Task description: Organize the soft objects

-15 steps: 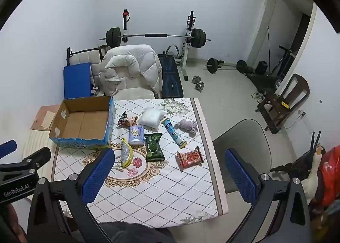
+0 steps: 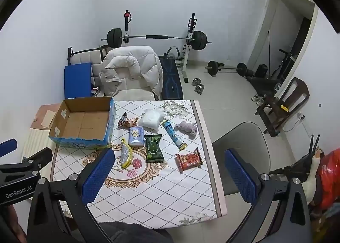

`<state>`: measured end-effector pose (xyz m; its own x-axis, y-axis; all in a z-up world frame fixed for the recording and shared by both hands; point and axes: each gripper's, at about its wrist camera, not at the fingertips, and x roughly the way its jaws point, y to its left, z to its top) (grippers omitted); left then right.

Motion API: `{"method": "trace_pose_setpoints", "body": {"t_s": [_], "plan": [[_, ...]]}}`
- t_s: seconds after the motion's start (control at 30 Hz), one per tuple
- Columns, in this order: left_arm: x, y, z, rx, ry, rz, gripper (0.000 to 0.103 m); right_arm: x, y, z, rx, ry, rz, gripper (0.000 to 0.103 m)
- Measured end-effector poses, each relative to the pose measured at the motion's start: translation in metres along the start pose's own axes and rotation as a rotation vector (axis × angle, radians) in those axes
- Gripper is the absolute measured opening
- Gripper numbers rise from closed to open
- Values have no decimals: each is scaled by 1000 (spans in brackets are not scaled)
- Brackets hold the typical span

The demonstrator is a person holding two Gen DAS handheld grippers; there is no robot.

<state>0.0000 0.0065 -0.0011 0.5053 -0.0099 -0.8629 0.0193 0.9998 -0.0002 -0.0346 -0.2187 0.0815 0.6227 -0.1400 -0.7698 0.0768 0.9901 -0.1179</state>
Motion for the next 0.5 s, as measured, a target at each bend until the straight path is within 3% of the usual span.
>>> {"method": "trace_pose_setpoints", "body": {"t_s": [0.5], "plan": [[-4, -15, 1, 21, -15, 9, 103, 3, -4, 3, 6, 10, 11, 103]]}}
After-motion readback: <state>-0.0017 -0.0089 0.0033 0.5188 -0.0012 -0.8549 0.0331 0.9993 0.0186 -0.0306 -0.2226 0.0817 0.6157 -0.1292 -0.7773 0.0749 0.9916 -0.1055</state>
